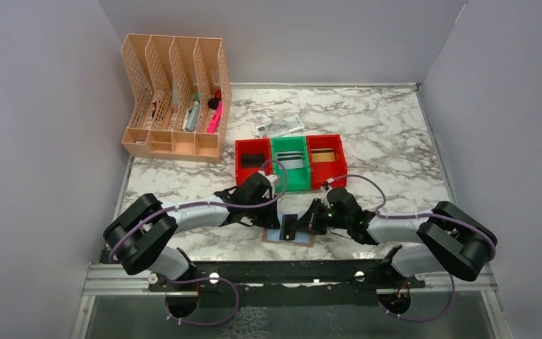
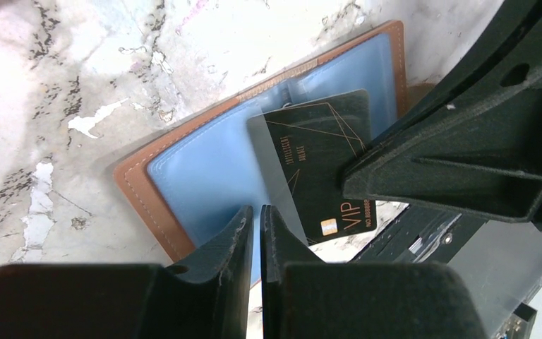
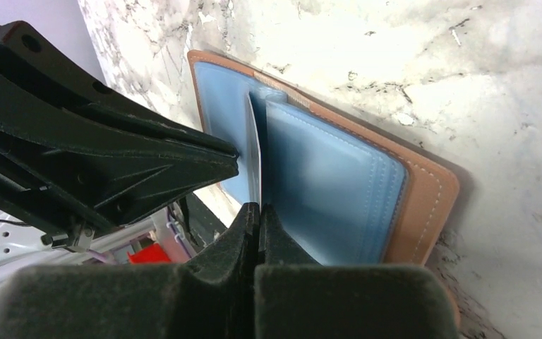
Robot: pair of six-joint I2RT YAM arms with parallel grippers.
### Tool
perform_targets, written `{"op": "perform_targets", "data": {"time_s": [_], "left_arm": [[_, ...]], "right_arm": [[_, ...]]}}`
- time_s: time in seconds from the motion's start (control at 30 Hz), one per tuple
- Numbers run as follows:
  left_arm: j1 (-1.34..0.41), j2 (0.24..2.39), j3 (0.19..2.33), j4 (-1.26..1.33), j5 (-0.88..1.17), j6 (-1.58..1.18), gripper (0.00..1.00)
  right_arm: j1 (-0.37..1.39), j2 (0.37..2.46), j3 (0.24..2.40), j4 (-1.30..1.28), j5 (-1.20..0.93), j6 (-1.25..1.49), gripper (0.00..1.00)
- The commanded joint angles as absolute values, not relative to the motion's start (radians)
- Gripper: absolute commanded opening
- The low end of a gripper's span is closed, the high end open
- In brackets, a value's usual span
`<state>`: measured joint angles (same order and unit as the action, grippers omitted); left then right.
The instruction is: Take the credit cards out of the card holder
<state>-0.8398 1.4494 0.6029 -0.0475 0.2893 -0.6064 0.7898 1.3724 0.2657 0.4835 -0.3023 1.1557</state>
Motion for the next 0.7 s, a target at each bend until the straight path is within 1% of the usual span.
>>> {"op": "perform_targets", "data": {"time_s": [0.0, 0.03, 0.33, 0.47, 0.6, 0.67], "left_arm": [[-0.843, 1.425, 0.631, -0.074, 0.210, -0.615, 0.17], [-0.843, 1.419, 0.631, -0.075, 0.208, -0.620, 0.19], [-0.841, 1.352, 0.646, -0.124, 0.133, -0.621, 0.24], [-0.842, 1.331, 0.651, -0.135, 0.108, -0.622, 0.28], [-0.842, 1.307, 0.676, -0.174, 0.111, -0.613, 0.29], [-0.842, 1.289, 0.688, -0.195, 0.111, -0.606, 0.29]], "right_arm": [[0.785, 1.312, 0.302, 0.323, -0.219, 1.101, 0.01], [0.785, 1.298, 0.306, 0.300, -0.209, 1.094, 0.01], [0.785, 1.126, 0.302, 0.231, -0.157, 1.037, 0.01], [0.785, 1.029, 0.330, 0.134, -0.117, 0.996, 0.01], [0.785, 0.940, 0.357, 0.017, -0.042, 0.971, 0.01], [0.785, 0.910, 0.362, 0.001, -0.028, 0.951, 0.01]]}}
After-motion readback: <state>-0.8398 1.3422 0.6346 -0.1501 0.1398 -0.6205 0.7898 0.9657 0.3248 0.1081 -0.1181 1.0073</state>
